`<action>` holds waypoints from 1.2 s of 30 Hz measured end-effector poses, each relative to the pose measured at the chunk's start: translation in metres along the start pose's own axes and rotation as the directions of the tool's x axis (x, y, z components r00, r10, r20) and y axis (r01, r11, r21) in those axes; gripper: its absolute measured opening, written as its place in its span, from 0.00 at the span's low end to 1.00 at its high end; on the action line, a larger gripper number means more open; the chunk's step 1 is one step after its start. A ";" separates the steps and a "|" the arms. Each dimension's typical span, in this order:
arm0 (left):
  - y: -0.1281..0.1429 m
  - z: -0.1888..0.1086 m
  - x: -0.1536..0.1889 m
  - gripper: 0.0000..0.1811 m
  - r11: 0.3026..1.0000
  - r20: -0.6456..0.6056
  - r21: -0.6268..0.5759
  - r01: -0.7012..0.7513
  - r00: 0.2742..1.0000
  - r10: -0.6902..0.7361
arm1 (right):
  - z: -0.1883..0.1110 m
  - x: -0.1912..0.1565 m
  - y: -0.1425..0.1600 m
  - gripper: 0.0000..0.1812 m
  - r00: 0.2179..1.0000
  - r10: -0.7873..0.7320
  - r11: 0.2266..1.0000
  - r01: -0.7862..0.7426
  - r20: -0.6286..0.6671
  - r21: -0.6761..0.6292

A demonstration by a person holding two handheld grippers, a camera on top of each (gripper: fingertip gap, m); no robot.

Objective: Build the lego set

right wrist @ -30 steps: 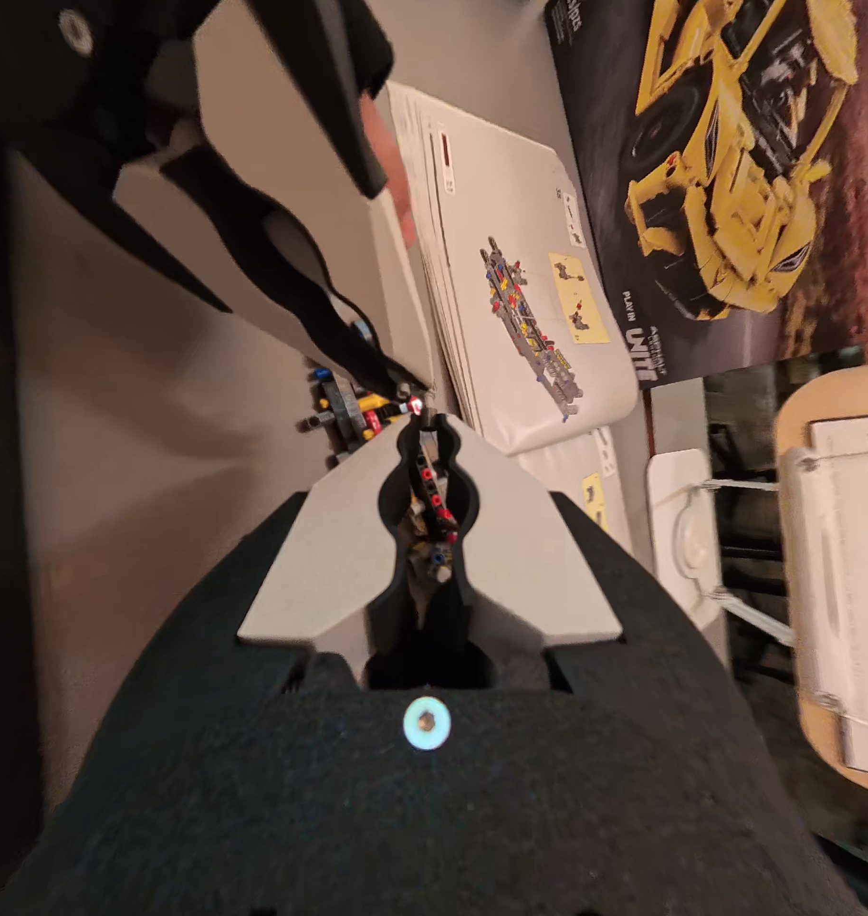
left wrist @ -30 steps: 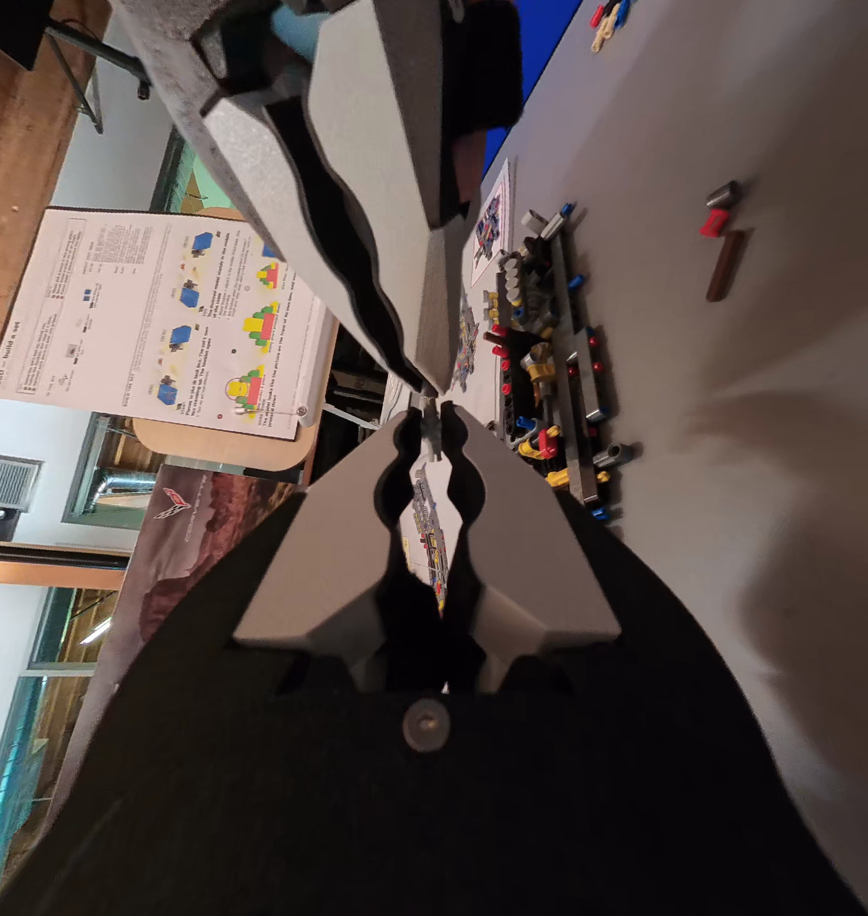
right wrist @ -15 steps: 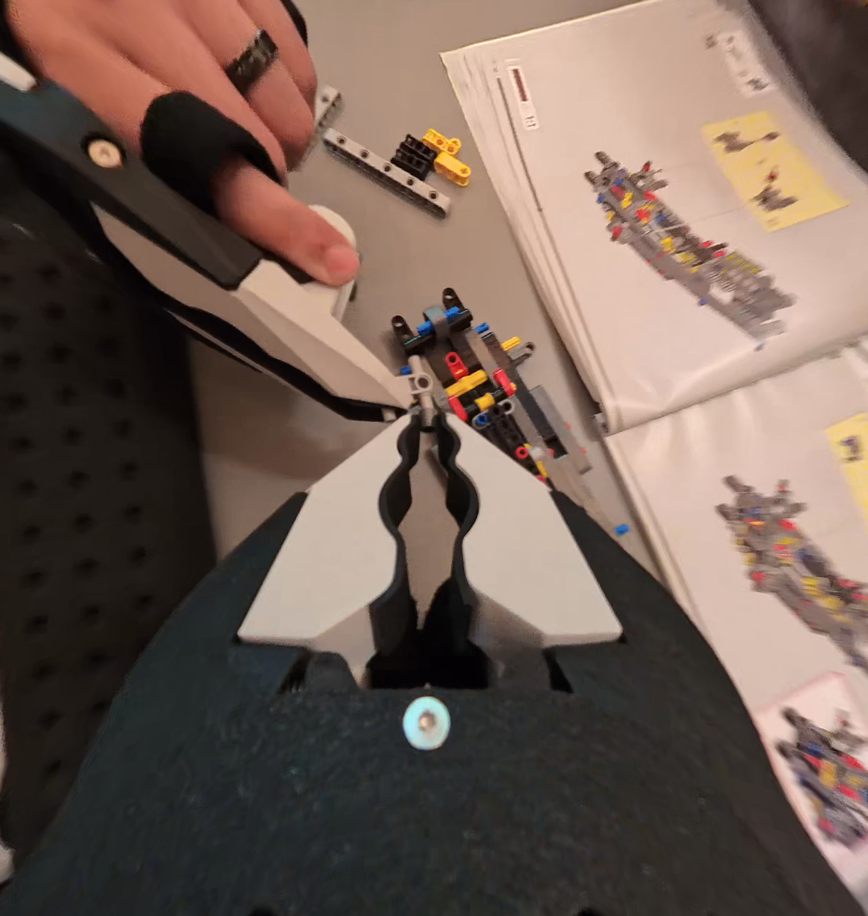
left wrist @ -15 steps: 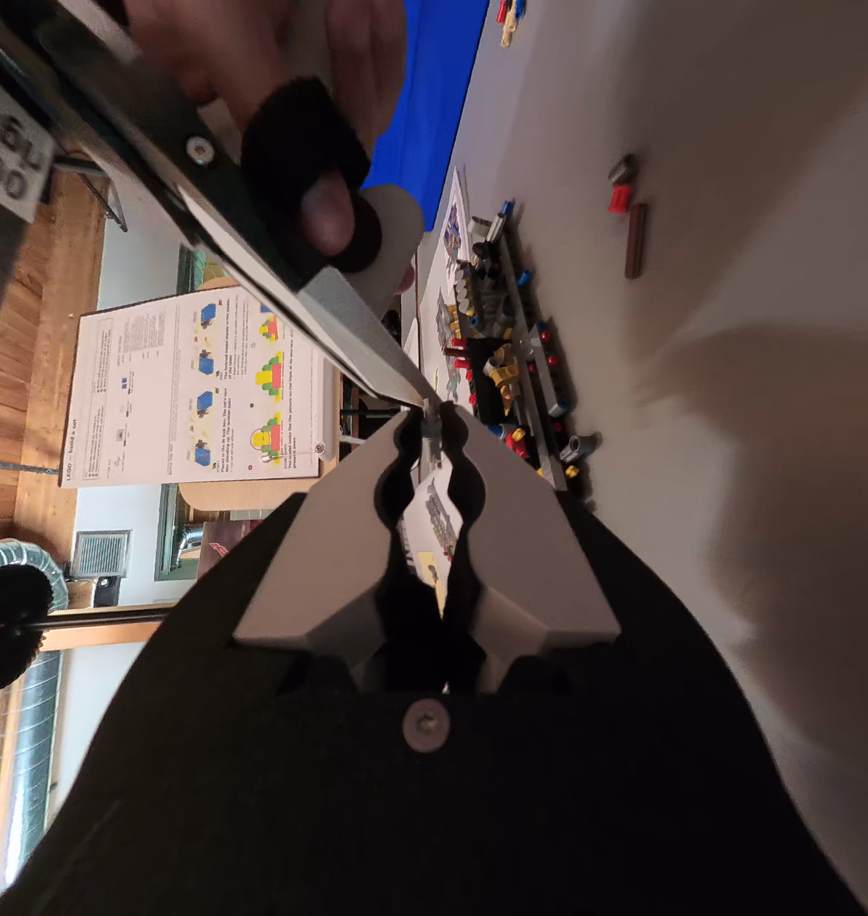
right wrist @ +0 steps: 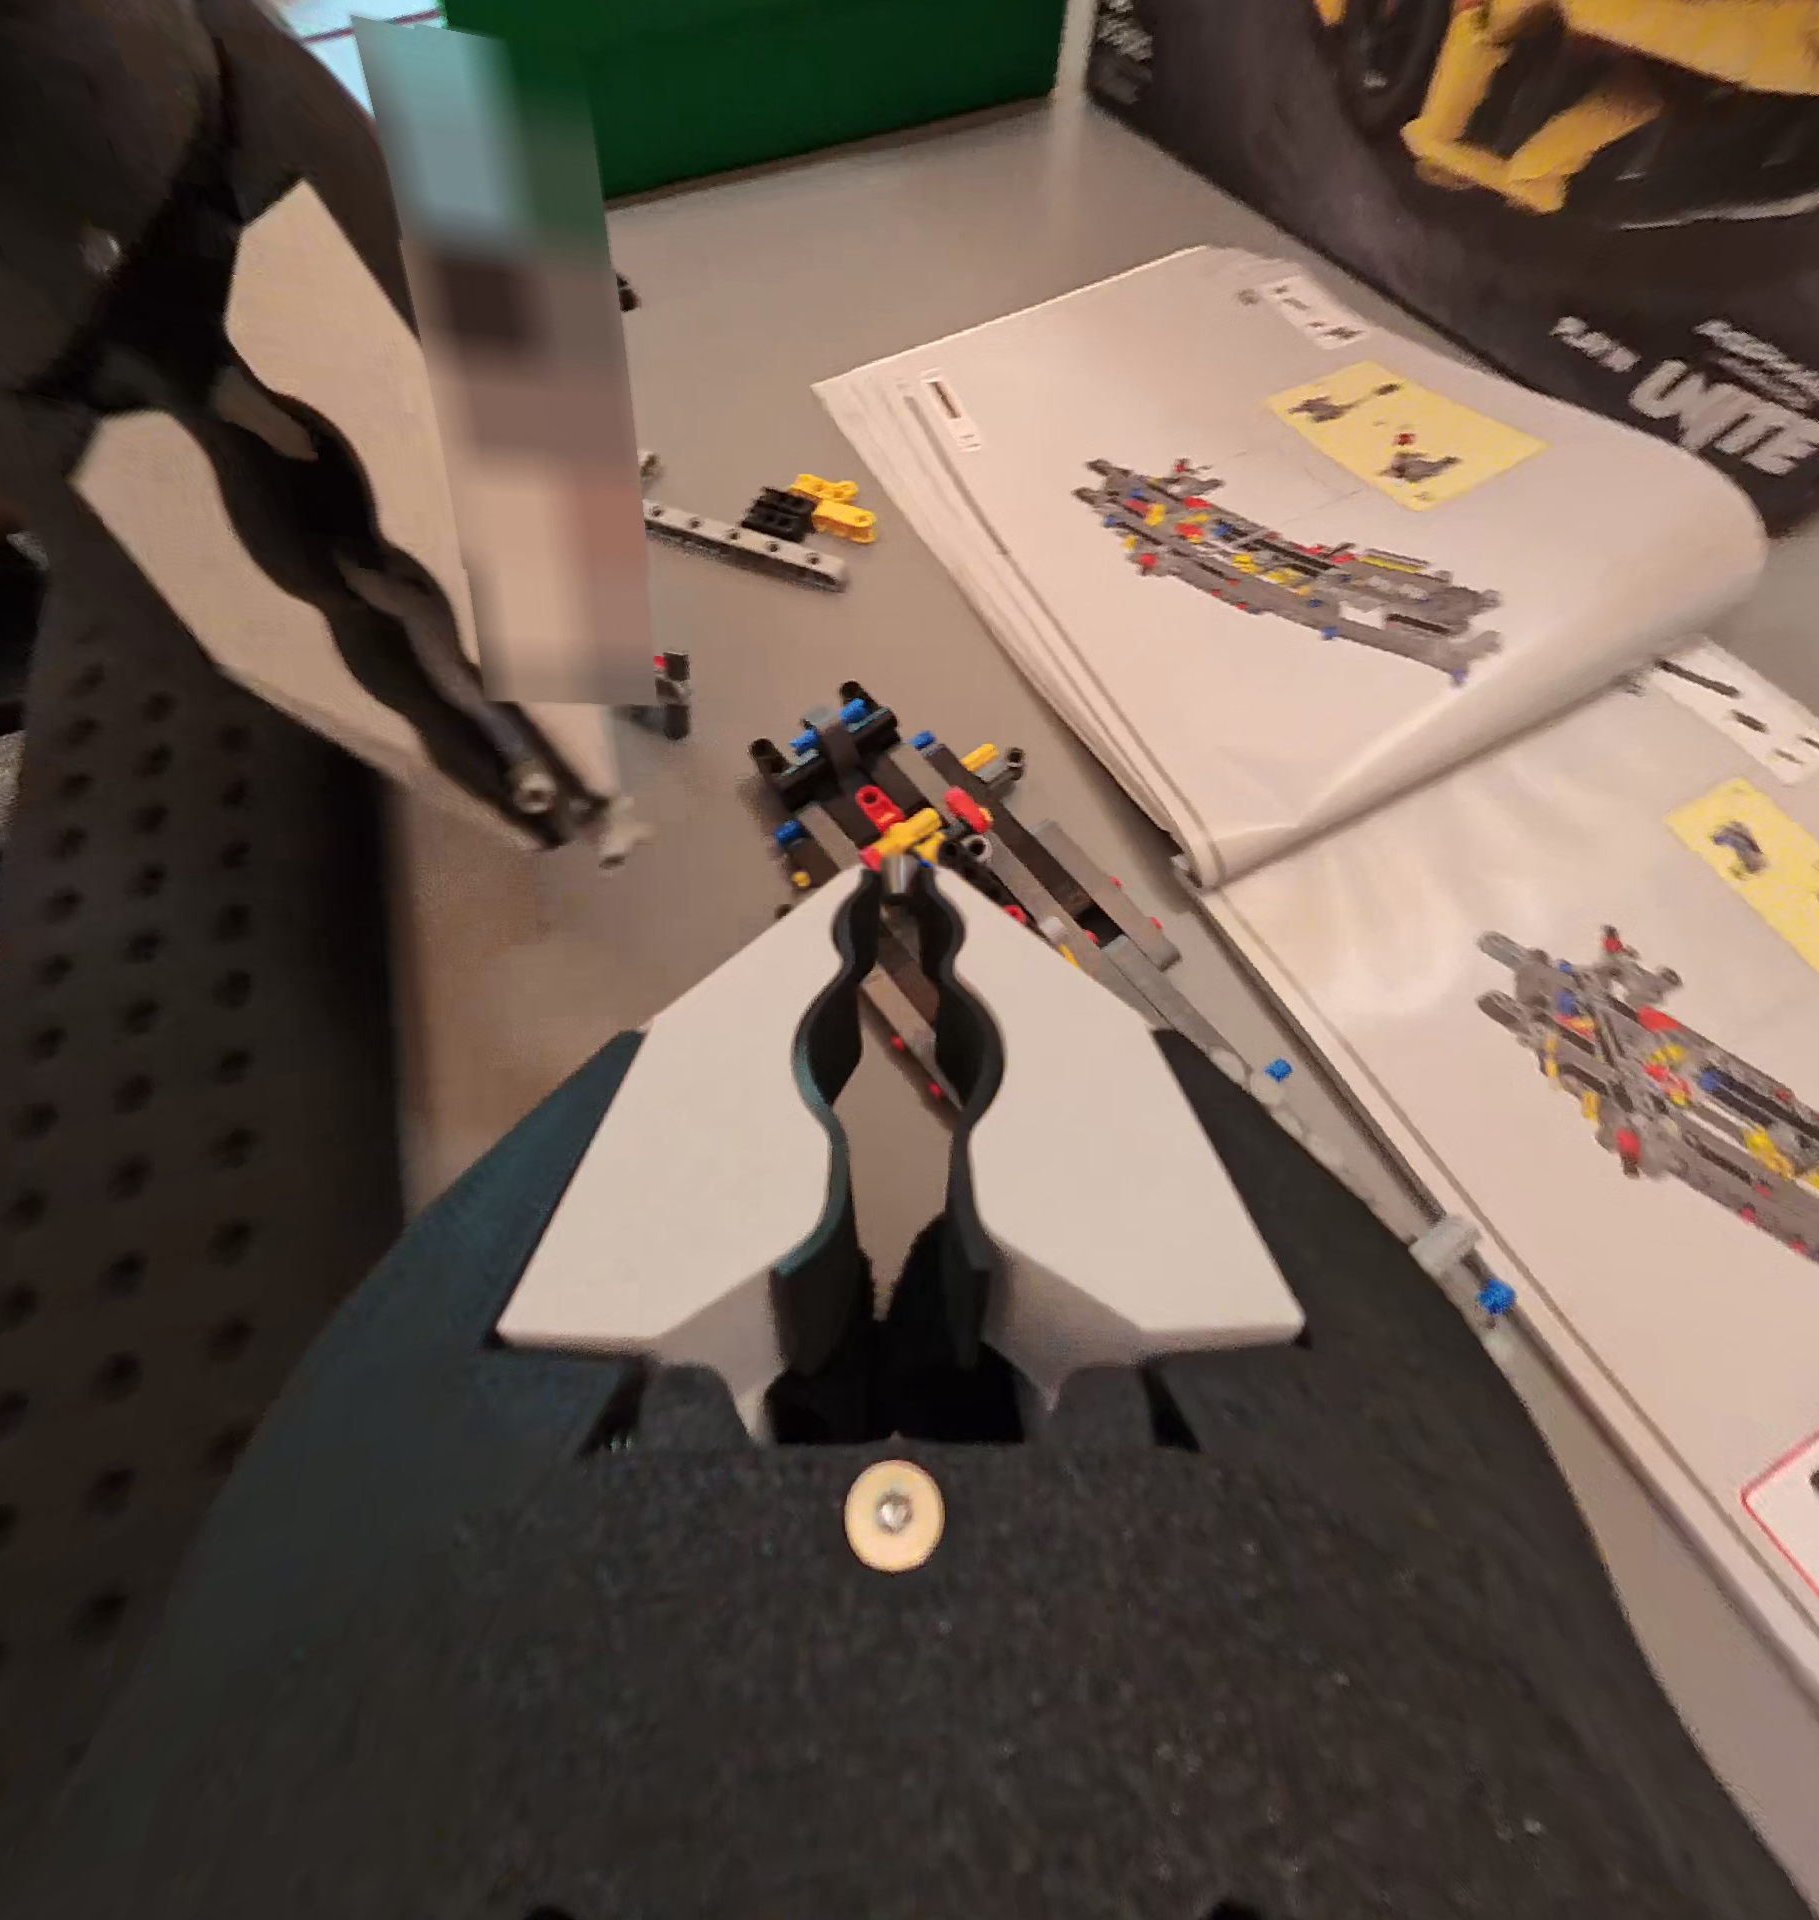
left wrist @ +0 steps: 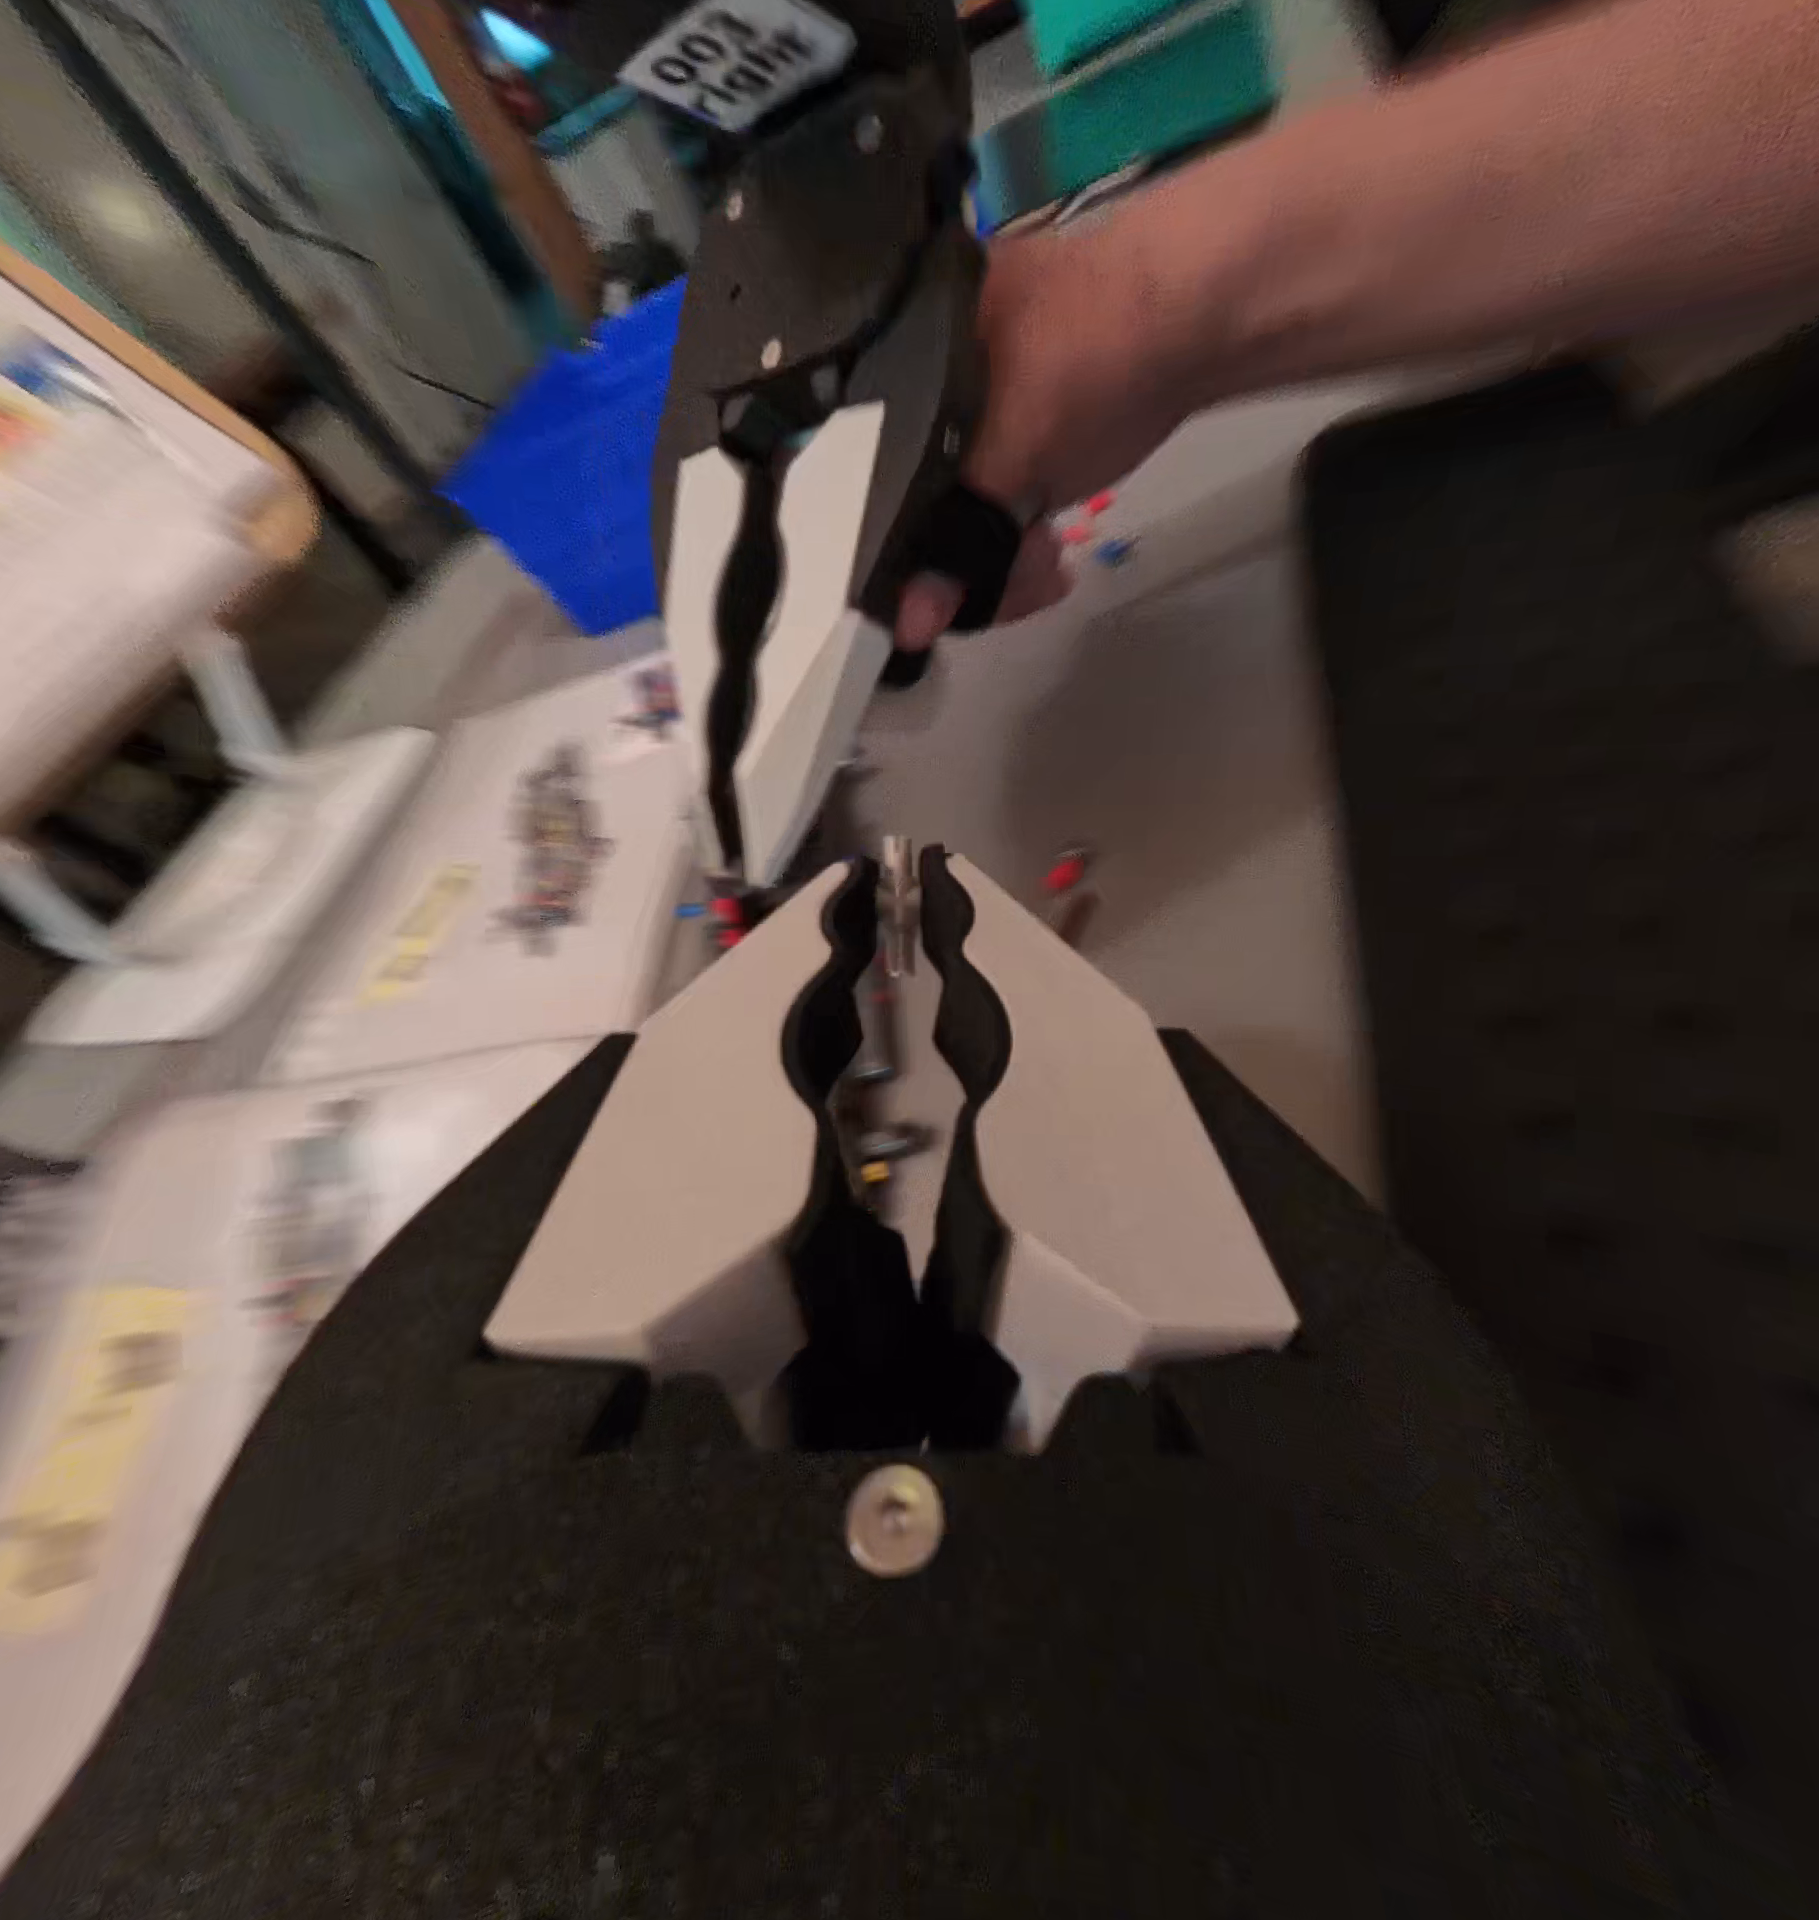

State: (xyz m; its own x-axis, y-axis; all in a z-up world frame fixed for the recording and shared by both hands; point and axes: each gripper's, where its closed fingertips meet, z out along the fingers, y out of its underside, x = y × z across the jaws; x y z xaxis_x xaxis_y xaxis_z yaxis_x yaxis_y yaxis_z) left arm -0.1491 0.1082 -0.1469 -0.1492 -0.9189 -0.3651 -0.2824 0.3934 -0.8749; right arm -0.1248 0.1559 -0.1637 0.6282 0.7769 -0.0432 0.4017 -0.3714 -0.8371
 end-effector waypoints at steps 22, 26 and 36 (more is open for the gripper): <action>0.076 0.010 0.051 0.07 0.791 -0.341 -0.606 -0.086 0.926 -0.161 | 0.000 0.007 0.033 0.03 0.984 -0.035 0.998 0.044 -0.177 0.046; 0.074 0.013 0.047 0.06 0.769 -0.335 -0.634 -0.087 0.927 -0.171 | -0.002 0.009 0.033 0.03 0.985 -0.019 0.998 0.029 -0.174 0.055; 0.081 0.011 0.043 0.04 0.686 -0.303 -0.723 -0.087 0.931 -0.202 | -0.004 0.011 0.034 0.03 0.986 -0.007 0.998 0.018 -0.169 0.065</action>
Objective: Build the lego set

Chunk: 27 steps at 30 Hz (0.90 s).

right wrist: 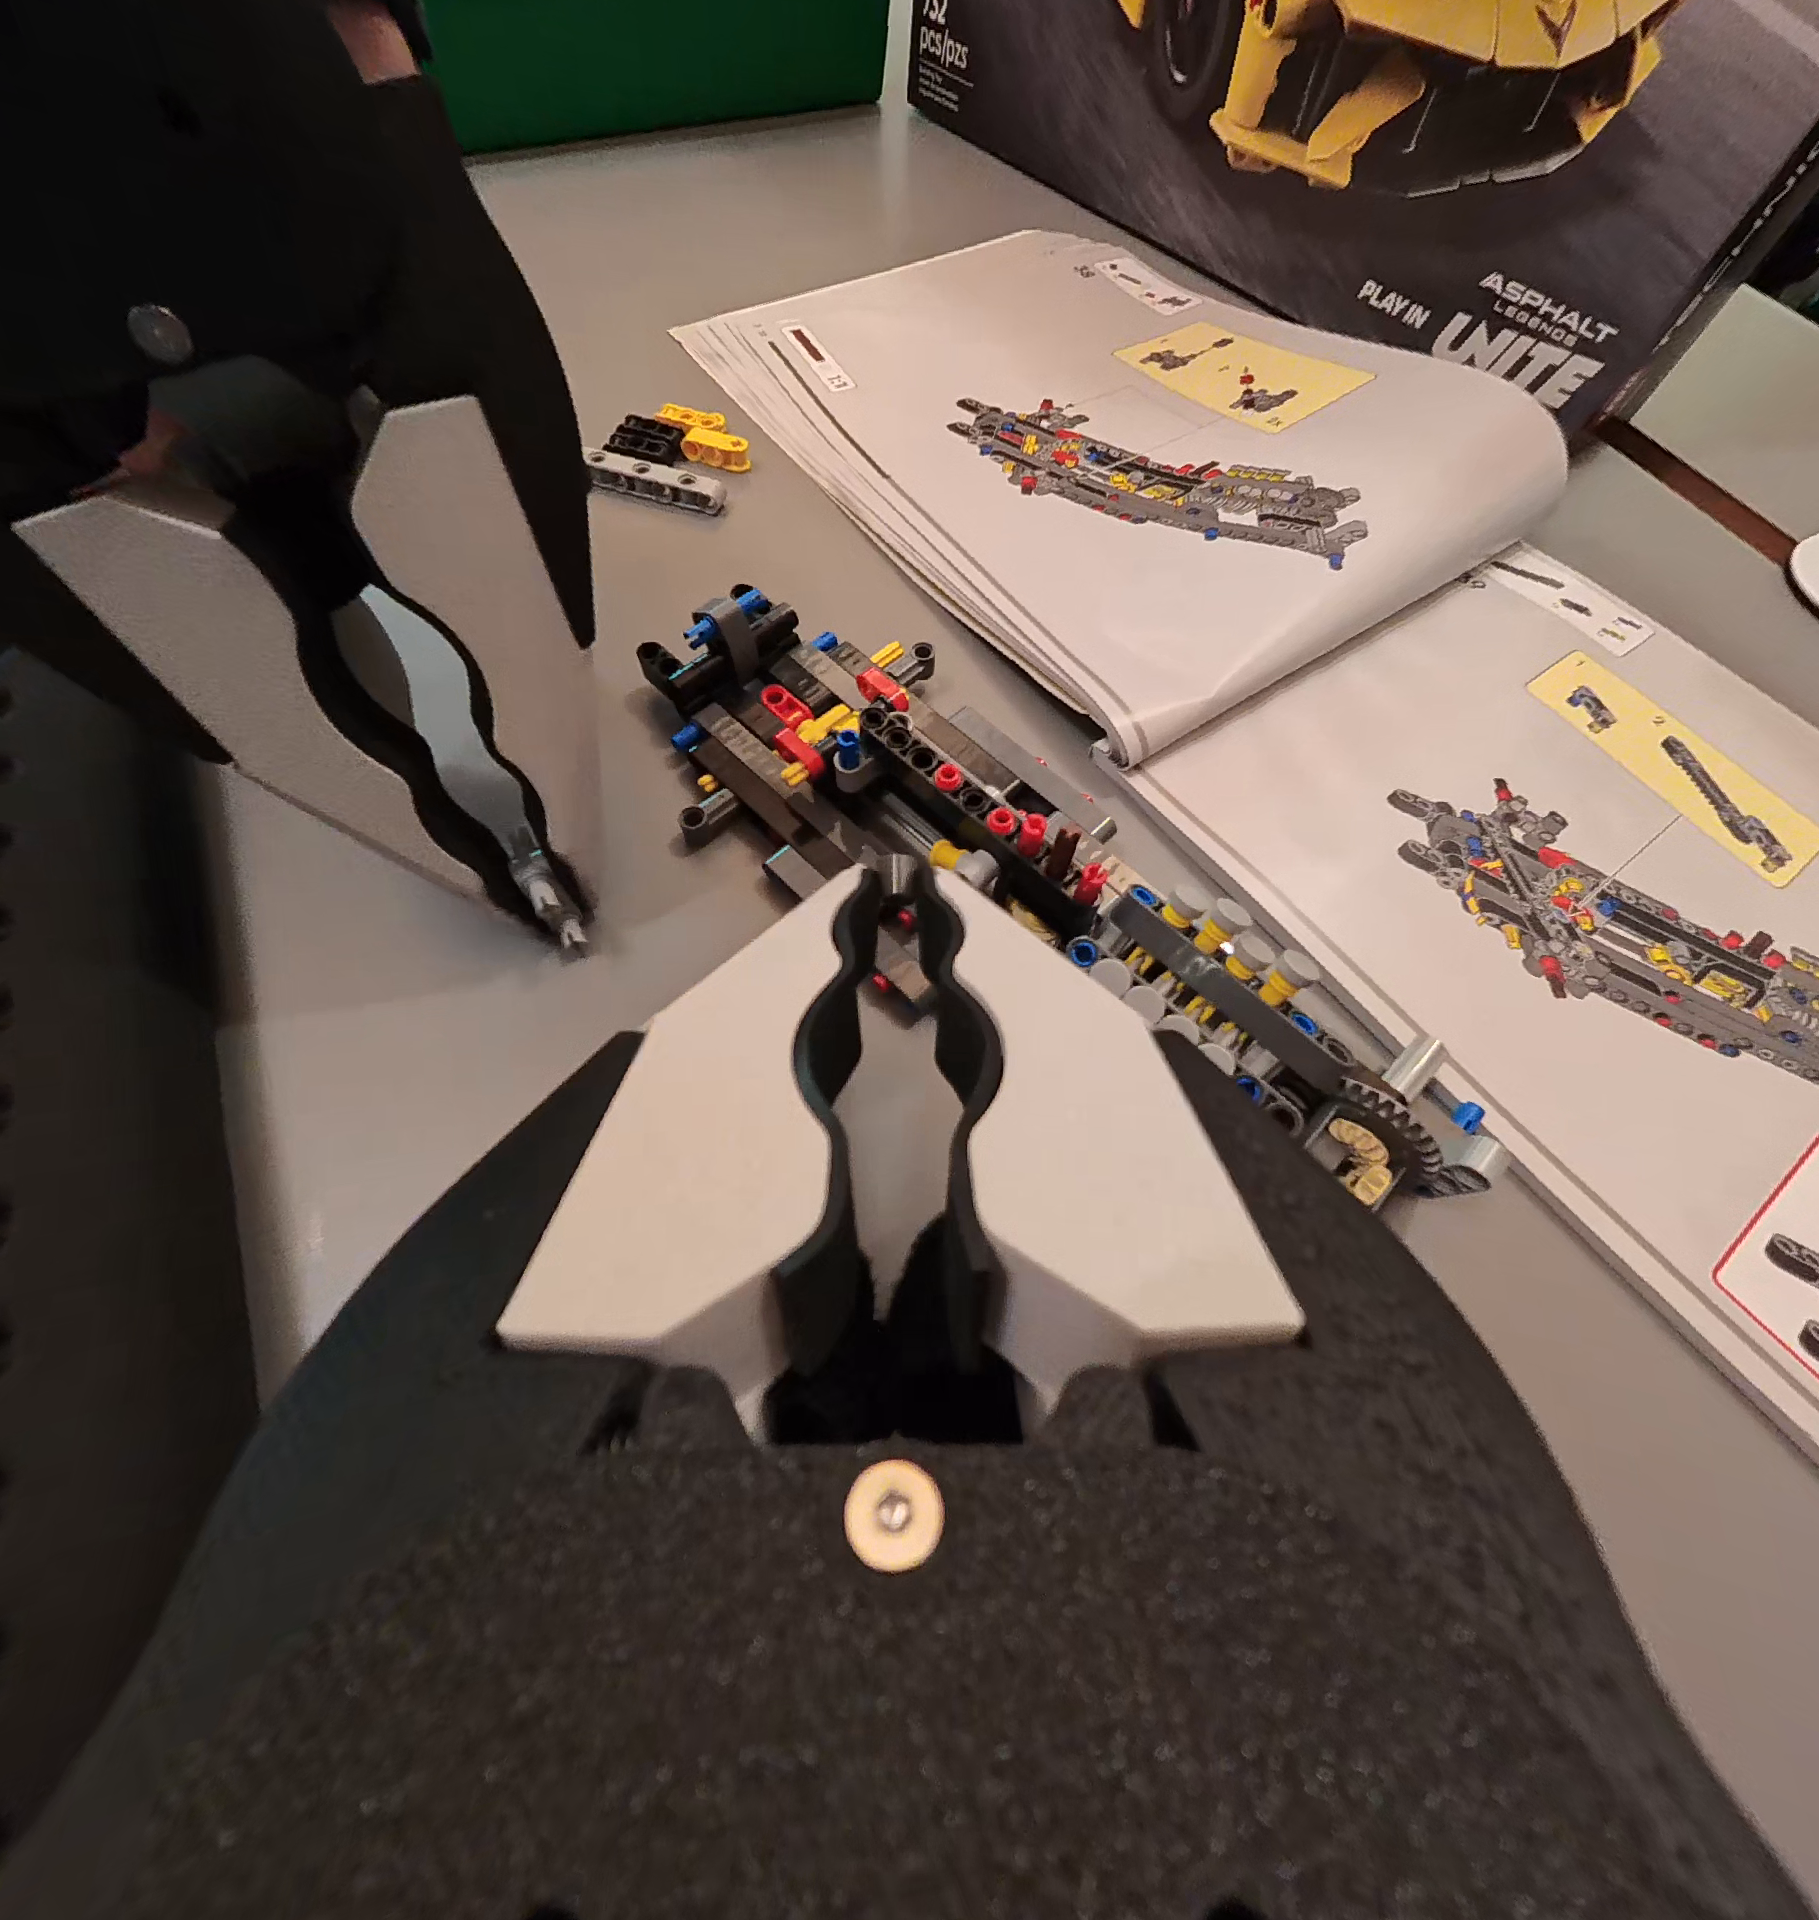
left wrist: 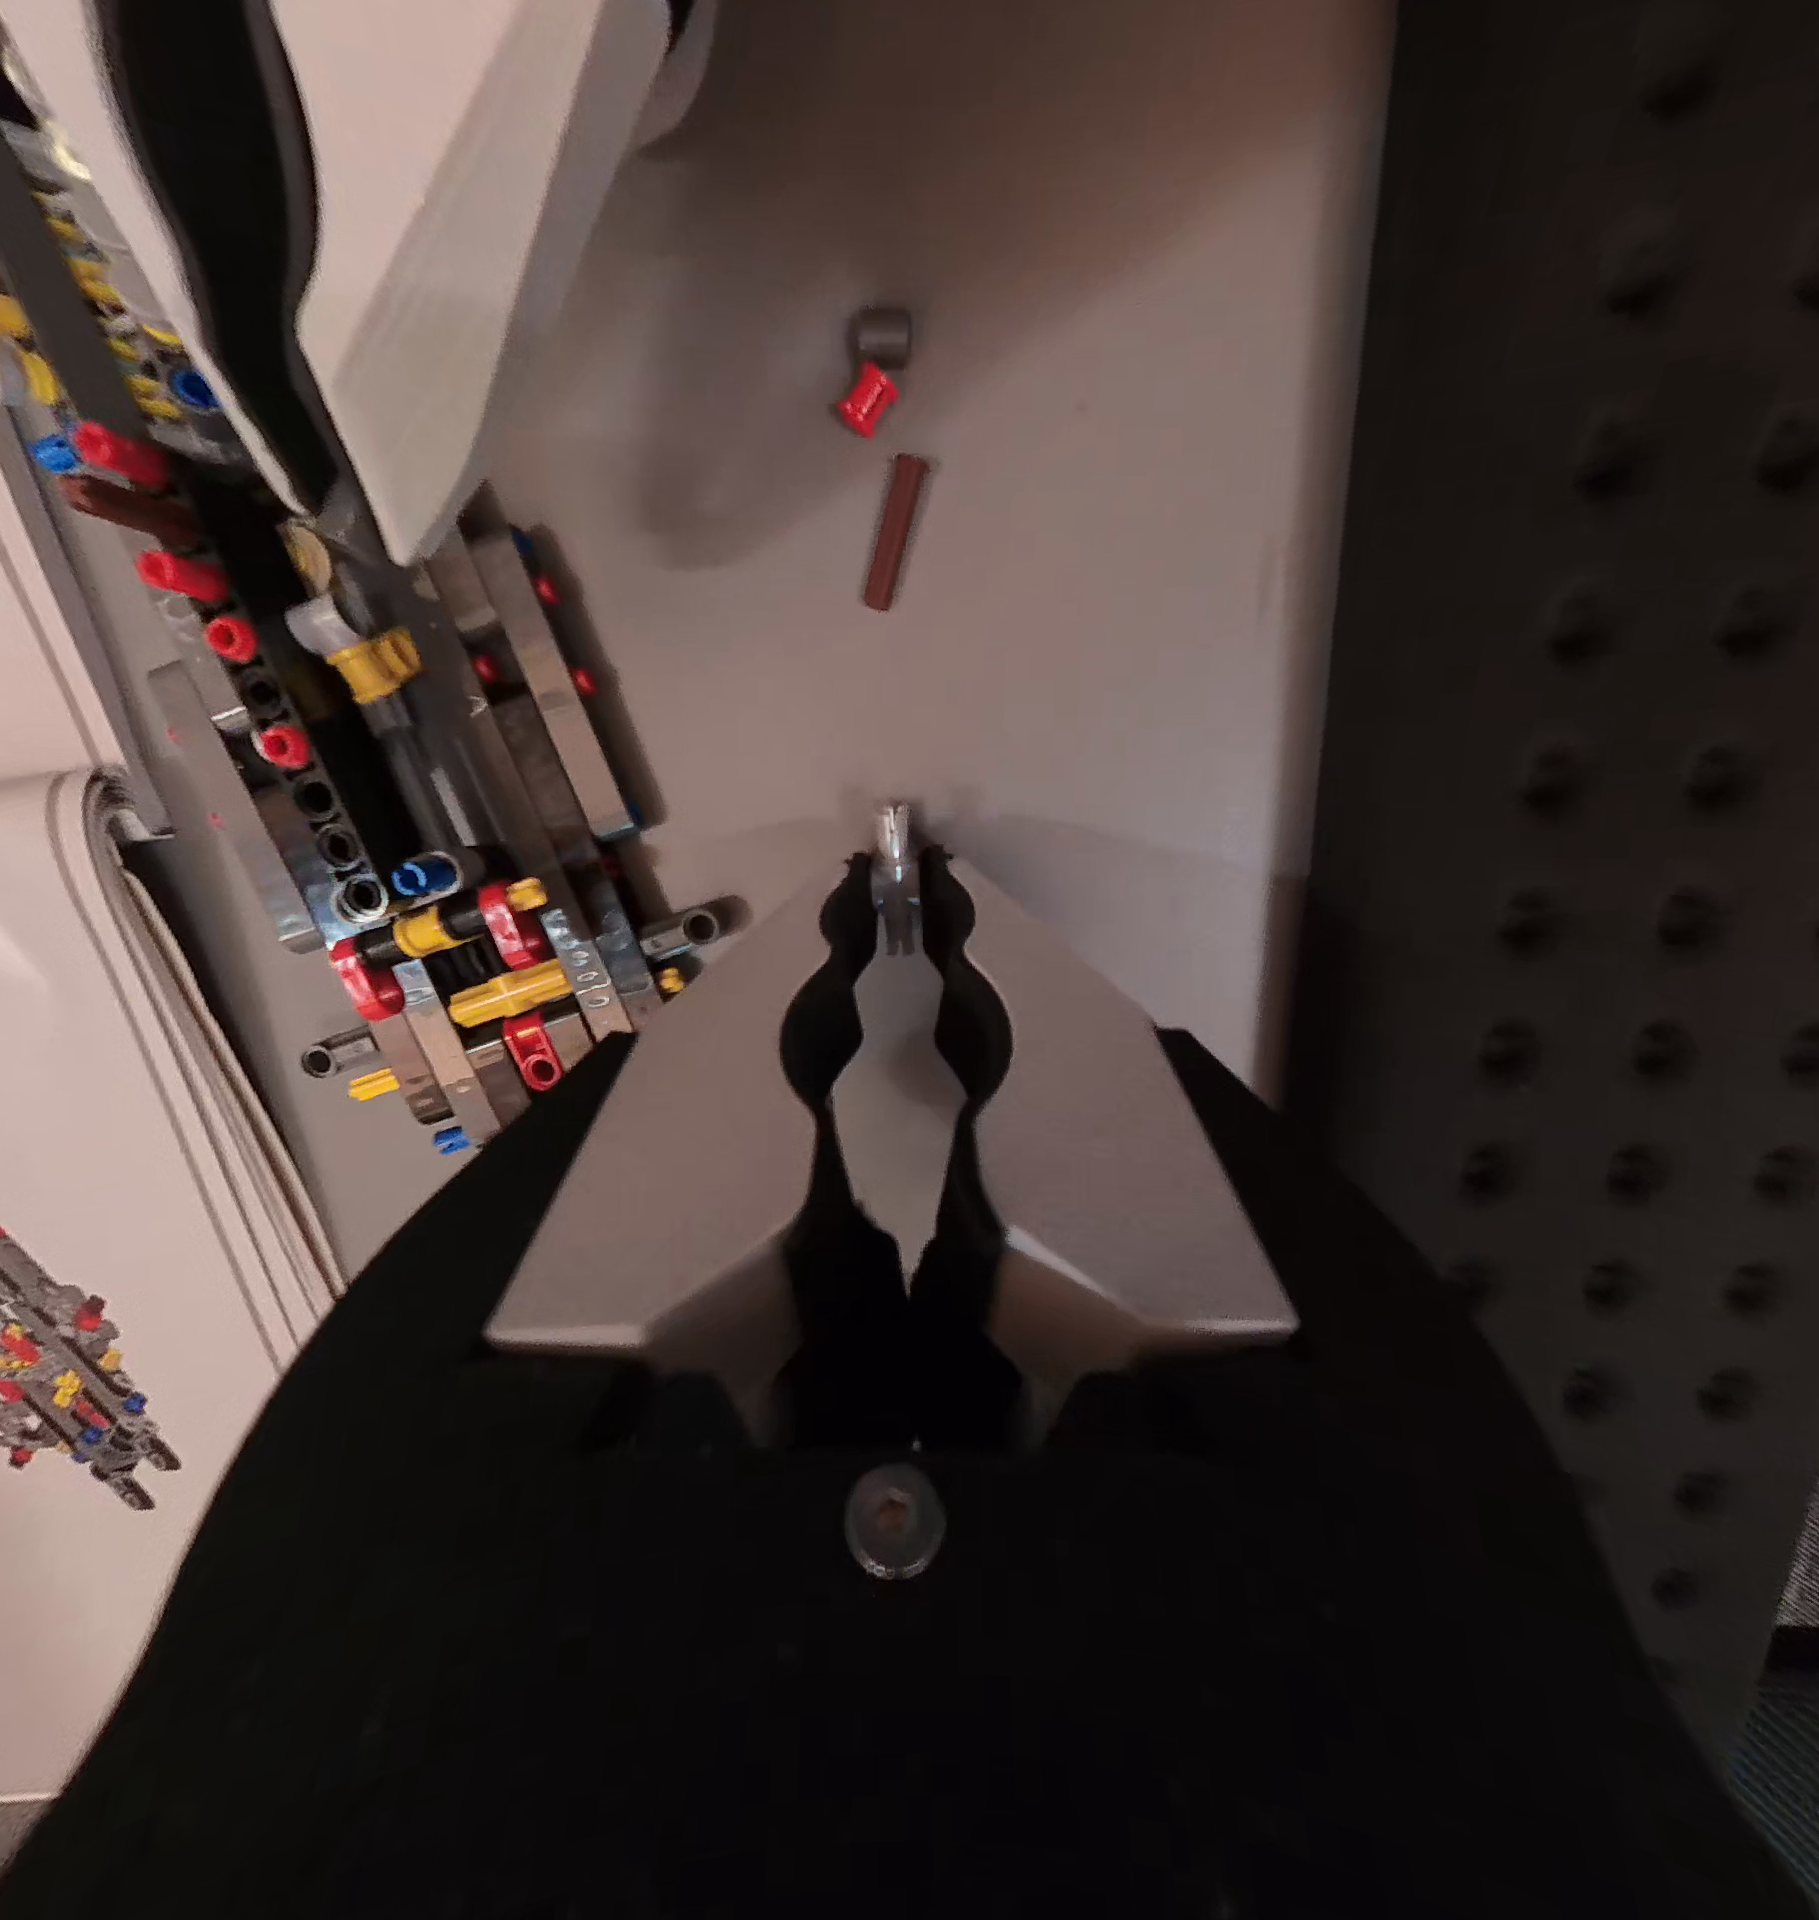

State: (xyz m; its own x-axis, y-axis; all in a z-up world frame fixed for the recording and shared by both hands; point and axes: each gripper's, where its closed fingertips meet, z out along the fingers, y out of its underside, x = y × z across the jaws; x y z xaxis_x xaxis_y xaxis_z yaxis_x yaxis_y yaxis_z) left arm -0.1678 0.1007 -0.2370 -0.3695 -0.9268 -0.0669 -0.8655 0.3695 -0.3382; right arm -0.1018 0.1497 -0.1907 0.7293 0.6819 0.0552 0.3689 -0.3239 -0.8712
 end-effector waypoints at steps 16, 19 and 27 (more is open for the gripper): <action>-0.053 -0.083 -0.106 0.03 0.773 0.929 -0.026 -0.634 0.271 0.254 | -0.009 0.018 -0.051 0.03 0.980 -0.148 0.986 0.157 -0.136 0.055; -0.045 -0.085 -0.107 0.04 0.773 0.932 -0.063 -0.631 0.240 0.271 | -0.002 0.019 -0.062 0.03 0.987 -0.147 0.988 0.149 -0.060 0.040; -0.020 -0.096 -0.135 0.04 0.834 0.932 -0.113 -0.540 0.233 0.278 | 0.025 0.030 -0.079 0.03 0.962 -0.271 0.962 0.270 -0.020 -0.048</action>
